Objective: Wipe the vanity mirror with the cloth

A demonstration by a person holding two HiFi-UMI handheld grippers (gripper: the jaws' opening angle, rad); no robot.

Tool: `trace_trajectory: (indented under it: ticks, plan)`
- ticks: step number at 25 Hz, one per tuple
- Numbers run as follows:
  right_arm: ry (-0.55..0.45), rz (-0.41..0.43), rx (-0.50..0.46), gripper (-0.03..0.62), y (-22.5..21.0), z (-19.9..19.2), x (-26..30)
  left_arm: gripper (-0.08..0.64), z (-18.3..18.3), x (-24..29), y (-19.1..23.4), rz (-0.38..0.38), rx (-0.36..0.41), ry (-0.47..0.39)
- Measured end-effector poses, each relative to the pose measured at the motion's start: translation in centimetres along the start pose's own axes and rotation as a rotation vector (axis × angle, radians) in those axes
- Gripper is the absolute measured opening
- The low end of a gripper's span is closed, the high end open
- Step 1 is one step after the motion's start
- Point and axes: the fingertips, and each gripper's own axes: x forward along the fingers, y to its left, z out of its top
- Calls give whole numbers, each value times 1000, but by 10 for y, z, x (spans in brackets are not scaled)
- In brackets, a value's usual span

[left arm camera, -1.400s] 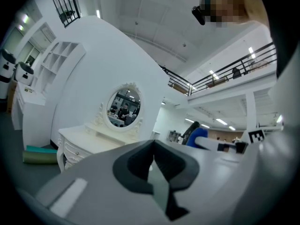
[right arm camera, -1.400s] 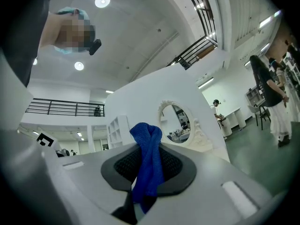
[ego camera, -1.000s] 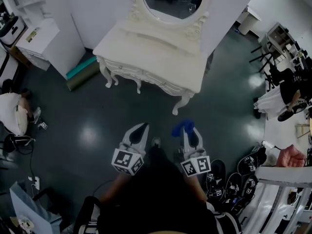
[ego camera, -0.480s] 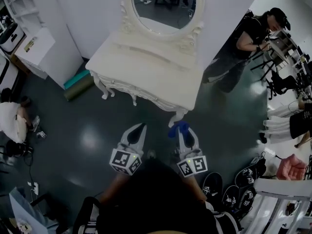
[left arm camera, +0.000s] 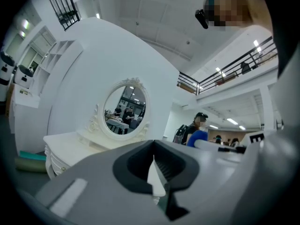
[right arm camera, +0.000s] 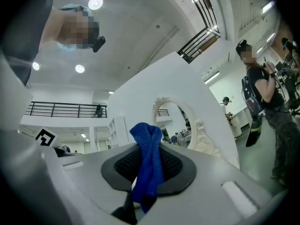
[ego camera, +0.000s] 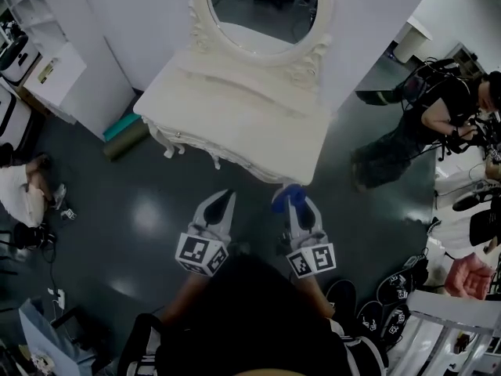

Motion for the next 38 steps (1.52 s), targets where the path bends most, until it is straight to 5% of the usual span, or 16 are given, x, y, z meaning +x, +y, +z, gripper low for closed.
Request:
trace_trajectory:
  ticks: [16,27,38]
  plan:
    - [-27,-102,-19,67,-23,-8,111,11,32,98,92,-89,-17,13]
    - [-52,-208,-27,67,2,-26,210,11,65,140,192,-186,-40,47]
    - [-60,-266,-64,67,10,-29,262,11,73,166,246,-223,-79,67]
